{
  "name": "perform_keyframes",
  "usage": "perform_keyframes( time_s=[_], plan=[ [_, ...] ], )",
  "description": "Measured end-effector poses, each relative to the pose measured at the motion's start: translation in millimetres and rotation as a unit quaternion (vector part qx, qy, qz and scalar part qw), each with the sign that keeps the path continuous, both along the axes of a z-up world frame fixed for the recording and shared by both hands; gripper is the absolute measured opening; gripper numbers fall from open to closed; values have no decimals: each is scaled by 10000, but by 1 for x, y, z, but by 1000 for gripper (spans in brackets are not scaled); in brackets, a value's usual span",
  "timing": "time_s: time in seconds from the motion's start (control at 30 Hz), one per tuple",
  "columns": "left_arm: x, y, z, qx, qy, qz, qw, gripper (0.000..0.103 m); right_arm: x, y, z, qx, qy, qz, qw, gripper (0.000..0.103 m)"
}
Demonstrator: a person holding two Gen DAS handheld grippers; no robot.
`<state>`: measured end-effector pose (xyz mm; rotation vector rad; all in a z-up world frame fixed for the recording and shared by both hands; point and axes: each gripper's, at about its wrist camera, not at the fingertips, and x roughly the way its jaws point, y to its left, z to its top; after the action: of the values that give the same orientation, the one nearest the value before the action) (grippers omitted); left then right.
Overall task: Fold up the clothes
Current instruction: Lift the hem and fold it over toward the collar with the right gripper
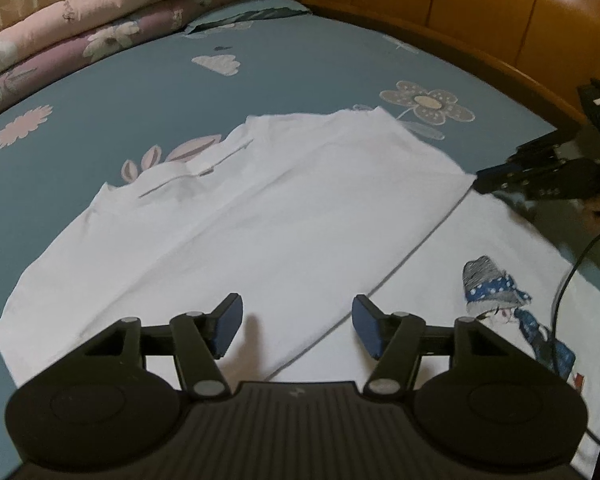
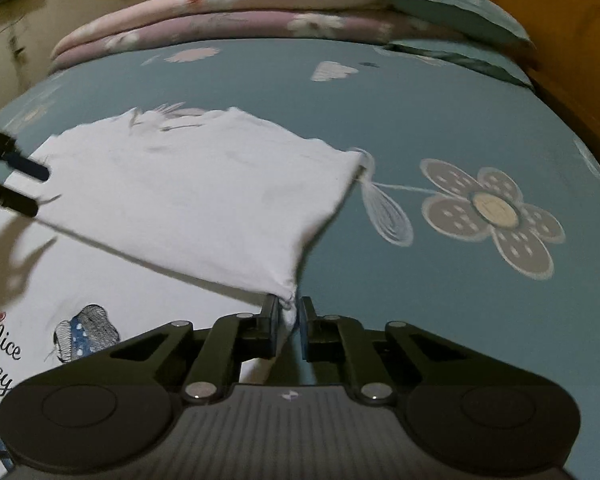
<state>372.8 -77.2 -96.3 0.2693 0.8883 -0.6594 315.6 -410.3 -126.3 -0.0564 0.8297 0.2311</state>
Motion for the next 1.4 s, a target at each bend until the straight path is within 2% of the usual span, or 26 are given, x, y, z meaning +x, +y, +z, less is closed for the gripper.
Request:
perform_keyframes(
  time_s=[0.13,0.27,0.37,0.47,0.53,0.6,0.63,0.67,0.77,0.83,0.97,1.1,1.27,1.33,1.4],
  plan=[
    [2,7,0,-67,1,81,9999,62,-6,1,15,-83,-158,-124,9998,13],
    [5,9,0,-192,-19,186,9996,62,6,17,32,88,-446,95,9989,15],
    [8,11,-5,-224,43,243,9994,62,29,34,24,163,-407,215,9988,15],
    [10,19,-12,-106,120,343,9993,62,48,37,3,161,-190,133,9996,15],
    [12,29,-18,7,205,431,9989,62,48,26,-4,302,-151,27,9994,10],
    [12,43,-23,63,272,542,9981,63,43,13,-2,319,-111,-246,9991,9],
    [12,50,-22,14,283,591,9978,63,40,10,1,152,-130,-335,9992,17],
    [13,55,-20,-37,264,630,9977,63,38,7,5,89,-158,-401,9990,18],
    [18,60,-11,-223,133,710,9971,63,44,1,19,421,-283,-369,9980,18],
    [26,59,-8,-384,151,745,9964,63,57,12,26,332,-403,-231,9984,19],
    [39,60,-12,-509,195,828,9951,63,93,27,16,354,-235,5,9991,19],
    [45,79,-24,-540,323,1123,9917,63,111,19,1,144,-163,-164,9996,19],
    [49,106,-21,-834,316,1481,9849,63,115,-9,0,5,-198,-971,9951,23],
    [47,106,-13,-772,123,1574,9844,62,106,-9,8,267,-234,-900,9953,24],
    [45,100,-6,-724,-4,1468,9865,62,97,3,17,342,-327,-645,9968,25]
  ],
)
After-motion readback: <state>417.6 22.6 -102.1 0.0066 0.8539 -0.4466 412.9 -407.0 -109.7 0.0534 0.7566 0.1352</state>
